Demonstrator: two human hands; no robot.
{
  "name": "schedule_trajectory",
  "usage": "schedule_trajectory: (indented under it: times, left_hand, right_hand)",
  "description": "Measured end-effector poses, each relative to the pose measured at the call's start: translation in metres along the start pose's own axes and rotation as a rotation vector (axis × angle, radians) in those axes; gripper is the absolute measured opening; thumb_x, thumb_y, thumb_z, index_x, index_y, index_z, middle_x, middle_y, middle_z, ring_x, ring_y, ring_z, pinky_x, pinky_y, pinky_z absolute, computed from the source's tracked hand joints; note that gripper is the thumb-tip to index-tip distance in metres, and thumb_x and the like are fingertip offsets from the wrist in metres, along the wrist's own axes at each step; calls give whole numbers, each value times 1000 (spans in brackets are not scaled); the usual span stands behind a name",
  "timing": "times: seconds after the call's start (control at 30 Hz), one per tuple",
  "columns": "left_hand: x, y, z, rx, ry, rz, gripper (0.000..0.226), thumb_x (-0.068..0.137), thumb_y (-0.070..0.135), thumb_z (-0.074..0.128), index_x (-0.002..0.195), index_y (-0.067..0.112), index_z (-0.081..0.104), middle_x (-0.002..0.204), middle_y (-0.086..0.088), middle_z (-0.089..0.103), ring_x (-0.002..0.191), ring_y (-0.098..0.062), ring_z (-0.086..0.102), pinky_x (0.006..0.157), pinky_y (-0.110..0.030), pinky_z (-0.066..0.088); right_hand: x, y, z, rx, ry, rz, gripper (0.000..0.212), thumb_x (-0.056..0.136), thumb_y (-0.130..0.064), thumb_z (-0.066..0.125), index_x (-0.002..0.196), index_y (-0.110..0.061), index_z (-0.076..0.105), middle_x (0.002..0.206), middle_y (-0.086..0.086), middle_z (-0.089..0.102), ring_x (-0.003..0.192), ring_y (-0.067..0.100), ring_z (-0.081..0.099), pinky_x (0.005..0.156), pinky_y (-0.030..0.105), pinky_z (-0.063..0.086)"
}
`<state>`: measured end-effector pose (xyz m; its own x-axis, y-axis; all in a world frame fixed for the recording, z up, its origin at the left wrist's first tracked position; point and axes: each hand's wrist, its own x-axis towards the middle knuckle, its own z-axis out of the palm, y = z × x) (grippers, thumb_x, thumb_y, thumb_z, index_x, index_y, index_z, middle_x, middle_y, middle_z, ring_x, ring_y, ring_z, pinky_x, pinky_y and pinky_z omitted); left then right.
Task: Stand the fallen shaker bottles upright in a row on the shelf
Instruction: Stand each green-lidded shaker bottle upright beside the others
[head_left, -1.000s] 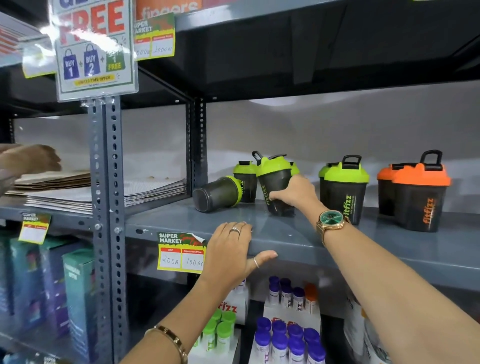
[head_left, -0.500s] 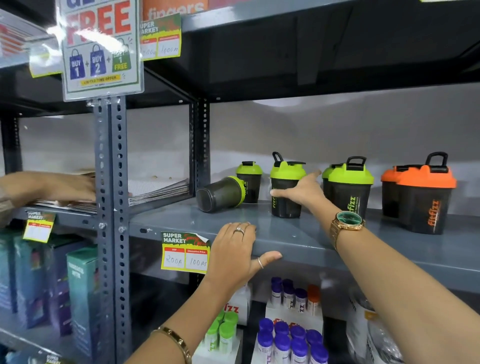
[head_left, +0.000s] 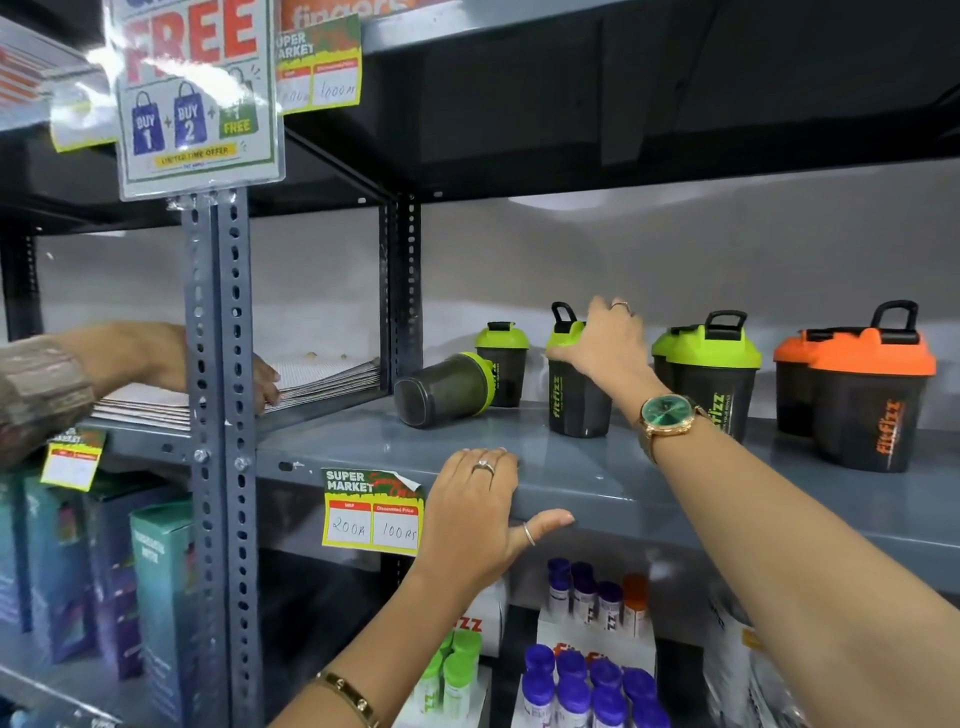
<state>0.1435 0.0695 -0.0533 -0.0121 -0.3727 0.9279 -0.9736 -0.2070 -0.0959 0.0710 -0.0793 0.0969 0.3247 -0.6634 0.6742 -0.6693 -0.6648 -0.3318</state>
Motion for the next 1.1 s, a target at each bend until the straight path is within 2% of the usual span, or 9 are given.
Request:
schedule_trajectory:
  times: [0.37,0.57,0.7,0.8,0.87,0.93,1.03,1.1]
  left_hand:
    - [-1,-2,4,-23,32,12,79,87,71,29,87,2,68,86,-10,69,78,-29,64,79,-32,38]
    - [-1,-2,5,-10,33,29,80,88,70,28,86,1,68,85,-10,69,76,-29,63,78,-31,38]
    - [0,-2,2,-3,-6,27,81,88,71,25,86,2,67,83,-9,68,75,-28,63,77,-30,37]
    - [2,-1,-3,-11,-55,14,81,88,72,24,85,3,67,81,-8,68,74,-27,63,75,-29,36]
    - [3,-1,-7,-1,-107,14,81,88,72,21,86,4,66,82,-7,68,74,-26,63,75,-28,35]
    - [3,-3,-12,22,-169,29,83,89,71,18,90,5,67,85,-7,69,77,-26,65,75,-29,36]
    - [1,-8,-20,35,-232,27,80,92,67,15,95,7,67,91,-5,70,82,-24,66,77,-31,43]
    - [-2,-16,-26,51,-236,-9,77,93,65,15,96,8,67,92,-5,71,84,-23,66,78,-31,45]
  right_hand:
    - [18,25,-12,224,-195,-44,66,75,-26,77,130,-4,48,137,19,52,126,33,49,98,33,42]
    - [24,33,-7,345,-245,-41,63,76,-19,77,131,-6,48,136,16,53,124,32,50,103,38,41]
    - [22,33,-6,360,-254,-27,59,79,-17,74,130,-6,47,137,16,52,125,33,50,104,40,41]
    - [16,30,-7,344,-271,-8,67,79,-24,73,136,-9,42,141,14,48,128,32,47,107,41,40]
    - [9,27,-6,331,-239,2,73,80,-31,72,140,-10,37,144,15,46,130,33,45,106,40,40]
    - [-2,22,-8,334,-116,9,70,84,-33,67,141,-9,35,141,18,47,130,34,44,102,38,40]
    - [-14,10,-11,391,110,-6,47,88,-23,60,130,-6,47,129,17,54,121,31,50,93,34,41]
    - [-19,1,-11,423,168,-26,31,87,-16,57,117,-7,57,119,14,60,111,28,54,84,29,40]
